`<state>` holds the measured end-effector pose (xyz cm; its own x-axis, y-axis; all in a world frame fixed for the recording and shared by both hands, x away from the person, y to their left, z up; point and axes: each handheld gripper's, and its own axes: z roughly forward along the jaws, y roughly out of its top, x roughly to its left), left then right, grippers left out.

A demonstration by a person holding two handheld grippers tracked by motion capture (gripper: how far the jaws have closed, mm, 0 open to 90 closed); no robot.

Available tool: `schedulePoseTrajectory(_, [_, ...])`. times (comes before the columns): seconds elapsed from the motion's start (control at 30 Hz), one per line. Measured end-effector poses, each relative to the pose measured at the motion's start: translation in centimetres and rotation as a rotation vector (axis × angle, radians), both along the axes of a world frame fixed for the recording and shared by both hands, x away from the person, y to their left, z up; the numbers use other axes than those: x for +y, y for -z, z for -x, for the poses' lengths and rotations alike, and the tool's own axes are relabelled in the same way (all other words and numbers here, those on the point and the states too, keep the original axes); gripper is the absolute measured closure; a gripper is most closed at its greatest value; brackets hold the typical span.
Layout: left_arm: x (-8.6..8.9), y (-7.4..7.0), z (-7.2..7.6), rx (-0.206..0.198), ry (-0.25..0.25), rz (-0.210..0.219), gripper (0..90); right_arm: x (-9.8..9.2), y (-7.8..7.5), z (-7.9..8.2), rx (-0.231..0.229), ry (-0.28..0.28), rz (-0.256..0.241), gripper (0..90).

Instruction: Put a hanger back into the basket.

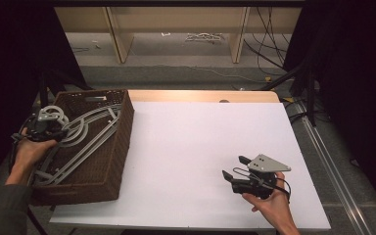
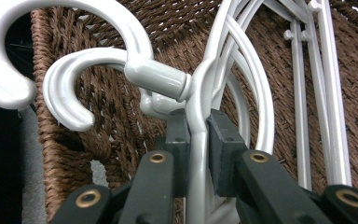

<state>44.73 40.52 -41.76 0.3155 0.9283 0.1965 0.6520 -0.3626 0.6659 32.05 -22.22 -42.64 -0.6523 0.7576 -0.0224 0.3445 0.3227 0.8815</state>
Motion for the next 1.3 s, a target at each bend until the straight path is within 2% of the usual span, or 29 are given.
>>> schedulePoseTrajectory(0.1, [0.1,-0.1,0.1,0.005,-0.022,0.014,78.3,0.0,0.0,0.0,-0.002,0.002,-0.003,26.3])
schedulePoseTrajectory(0.13, [0.1,-0.1,0.1,0.0,-0.026,0.024,72.8,-0.1,0.0,0.0,-0.003,0.003,-0.003,26.3])
schedulePoseTrajectory(0.23, [0.3,-0.6,0.5,-0.027,-0.056,0.025,71.8,-0.1,0.0,0.0,-0.002,0.003,-0.002,26.3])
schedulePoseTrajectory(0.4, [0.1,-1.7,1.4,-0.068,-0.041,0.047,67.7,0.0,0.0,0.0,-0.001,0.004,-0.004,26.3])
schedulePoseTrajectory(0.5, [-0.1,-2.2,1.8,-0.092,-0.041,0.079,65.1,0.0,0.0,0.0,-0.003,0.003,-0.002,26.3])
schedulePoseTrajectory(0.6, [-0.4,-2.8,2.4,-0.111,-0.031,0.137,57.8,0.0,0.0,0.0,-0.001,0.003,-0.003,26.3])
schedulePoseTrajectory(0.7, [-1.2,-3.4,3.5,-0.137,-0.005,0.152,54.7,-0.1,-0.2,0.1,0.002,0.008,0.005,26.3])
schedulePoseTrajectory(0.73, [-1.5,-3.6,3.8,-0.147,-0.004,0.169,49.4,-0.1,-0.1,0.0,-0.005,0.005,-0.003,26.3])
schedulePoseTrajectory(0.77, [-1.8,-3.8,4.0,-0.158,-0.009,0.19,49.4,-0.1,-0.1,0.0,-0.005,0.005,-0.003,26.3])
schedulePoseTrajectory(0.8, [-2.4,-4.1,4.6,-0.17,-0.01,0.227,43.5,-0.1,-0.1,0.0,-0.007,0.008,-0.005,26.3])
schedulePoseTrajectory(0.87, [-2.9,-4.2,4.9,-0.178,-0.007,0.243,41.9,-0.1,-0.2,0.1,0.004,0.008,0.008,26.3])
schedulePoseTrajectory(0.97, [-3.9,-4.4,5.6,-0.197,0.0,0.279,36.3,0.1,-0.1,0.0,-0.016,0.005,-0.009,26.3])
schedulePoseTrajectory(1.07, [-5.2,-4.6,6.2,-0.202,0.044,0.324,31.7,0.0,-0.1,0.1,-0.008,0.006,-0.004,26.3])
schedulePoseTrajectory(1.13, [-6.4,-4.7,6.6,-0.213,0.067,0.331,30.0,0.0,-0.1,0.0,-0.011,0.005,-0.003,26.1])
schedulePoseTrajectory(1.3, [-8.7,-5.2,7.3,-0.241,0.113,0.387,27.1,0.1,0.0,0.1,-0.009,0.002,-0.004,26.0])
